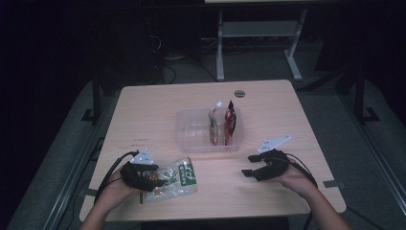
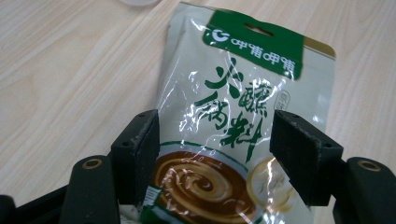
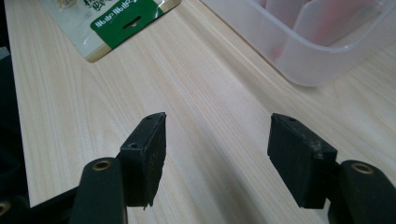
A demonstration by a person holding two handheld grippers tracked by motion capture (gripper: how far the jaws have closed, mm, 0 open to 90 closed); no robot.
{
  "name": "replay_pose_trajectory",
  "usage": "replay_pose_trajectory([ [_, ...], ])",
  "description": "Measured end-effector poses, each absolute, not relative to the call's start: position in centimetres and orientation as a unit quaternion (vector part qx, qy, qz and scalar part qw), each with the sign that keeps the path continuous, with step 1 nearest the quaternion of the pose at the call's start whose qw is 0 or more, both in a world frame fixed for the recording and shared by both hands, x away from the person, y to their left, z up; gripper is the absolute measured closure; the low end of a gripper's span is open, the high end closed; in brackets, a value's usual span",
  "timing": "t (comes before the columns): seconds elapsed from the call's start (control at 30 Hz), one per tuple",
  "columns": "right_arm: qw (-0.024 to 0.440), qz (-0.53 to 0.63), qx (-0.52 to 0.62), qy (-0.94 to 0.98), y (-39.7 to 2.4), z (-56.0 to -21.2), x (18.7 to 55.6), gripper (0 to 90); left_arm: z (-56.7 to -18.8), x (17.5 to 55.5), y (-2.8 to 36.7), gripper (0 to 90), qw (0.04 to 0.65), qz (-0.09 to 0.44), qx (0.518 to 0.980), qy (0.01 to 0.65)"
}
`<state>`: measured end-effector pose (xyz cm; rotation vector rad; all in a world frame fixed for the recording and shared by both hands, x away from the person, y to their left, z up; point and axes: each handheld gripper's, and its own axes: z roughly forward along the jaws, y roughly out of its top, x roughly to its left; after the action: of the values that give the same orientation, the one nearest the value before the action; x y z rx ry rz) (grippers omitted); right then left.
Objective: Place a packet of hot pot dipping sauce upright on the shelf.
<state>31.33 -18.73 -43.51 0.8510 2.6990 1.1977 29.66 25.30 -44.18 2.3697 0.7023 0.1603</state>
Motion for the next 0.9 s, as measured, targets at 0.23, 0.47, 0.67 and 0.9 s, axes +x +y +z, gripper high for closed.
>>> replay_pose_trajectory([
  [0.23, 0.036, 0.389, 0.277, 0.878, -18.9, -43.5, 31.3, 36.6, -43.8, 30.0, 25.3, 30.5, 0.334, 0.089, 0.903, 0.254],
  [0.47, 0.035, 0.389, 0.275, 0.879, -18.7, -43.6, 31.4, 36.5, -44.7, 31.3, 25.0, 27.9, 0.321, 0.087, 0.909, 0.252],
  [0.67, 0.034, 0.389, 0.280, 0.877, -18.9, -43.6, 31.4, 36.6, -45.5, 30.9, 25.4, 25.7, 0.303, 0.064, 0.919, 0.242],
  [0.9, 0.037, 0.390, 0.278, 0.877, -19.0, -43.6, 31.3, 36.6, -45.7, 30.2, 25.7, 26.1, 0.308, 0.055, 0.917, 0.248],
])
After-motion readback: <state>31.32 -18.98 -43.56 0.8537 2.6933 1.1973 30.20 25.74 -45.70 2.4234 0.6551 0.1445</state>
